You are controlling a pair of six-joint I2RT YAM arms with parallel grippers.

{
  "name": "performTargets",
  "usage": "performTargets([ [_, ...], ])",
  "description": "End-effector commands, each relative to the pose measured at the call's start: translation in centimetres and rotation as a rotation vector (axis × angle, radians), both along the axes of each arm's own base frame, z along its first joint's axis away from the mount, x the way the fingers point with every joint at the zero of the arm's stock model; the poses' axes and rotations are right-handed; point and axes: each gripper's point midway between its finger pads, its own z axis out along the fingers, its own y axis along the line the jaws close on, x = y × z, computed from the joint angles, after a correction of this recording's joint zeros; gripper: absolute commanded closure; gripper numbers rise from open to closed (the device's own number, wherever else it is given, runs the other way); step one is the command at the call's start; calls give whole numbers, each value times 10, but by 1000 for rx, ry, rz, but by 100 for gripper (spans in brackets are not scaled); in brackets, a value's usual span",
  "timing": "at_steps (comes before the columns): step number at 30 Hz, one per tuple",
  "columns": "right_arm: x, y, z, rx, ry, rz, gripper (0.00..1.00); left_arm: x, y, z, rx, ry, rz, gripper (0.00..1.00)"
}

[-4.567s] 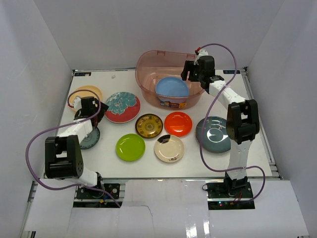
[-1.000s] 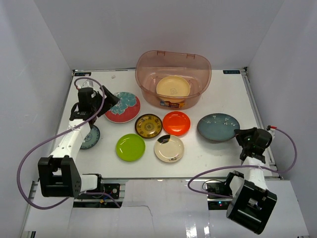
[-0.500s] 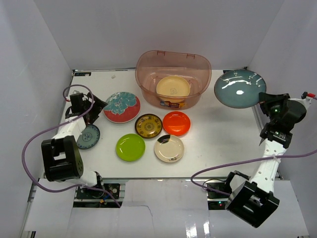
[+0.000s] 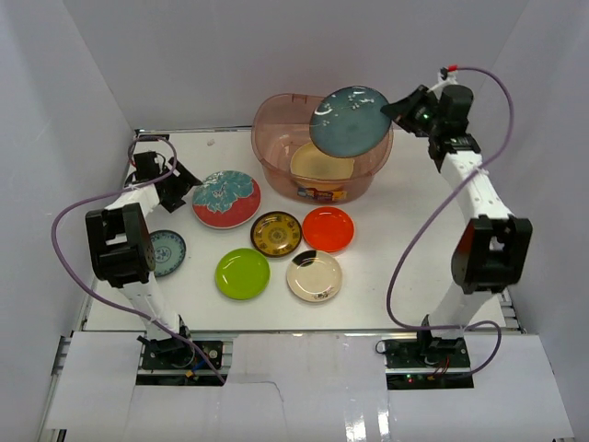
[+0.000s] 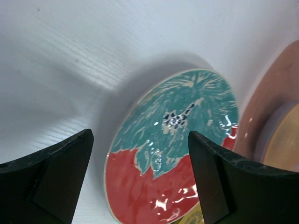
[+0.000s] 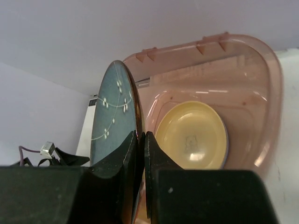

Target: Place the plates into the plastic bin on the countertop

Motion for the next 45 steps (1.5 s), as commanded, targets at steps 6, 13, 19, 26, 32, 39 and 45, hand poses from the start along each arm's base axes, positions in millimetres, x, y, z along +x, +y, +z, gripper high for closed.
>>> performTargets([
  [6,67,70,11,-107,-145,134,92,-2,-1,-7,-20,9,-114,10],
  [13,86,96,-49,-126,-53,201,92,-7,-18,-23,-68,-26,-215,15],
  [19,89,101,-88,-171,8,171,81,-14,-19,-25,-38,-52,-248,21],
  [26,90,105,-105,-317,36,137,7,-24,-18,-49,-27,6,-256,26],
  [32,76,93,-69,-424,-60,82,10,-27,-19,-60,-42,24,-248,52],
  [39,22,90,-3,-354,-208,109,10,-25,-19,-46,-50,-4,-219,100],
  [45,-63,92,7,-239,-258,199,4,-24,-27,13,-121,-123,-178,100],
])
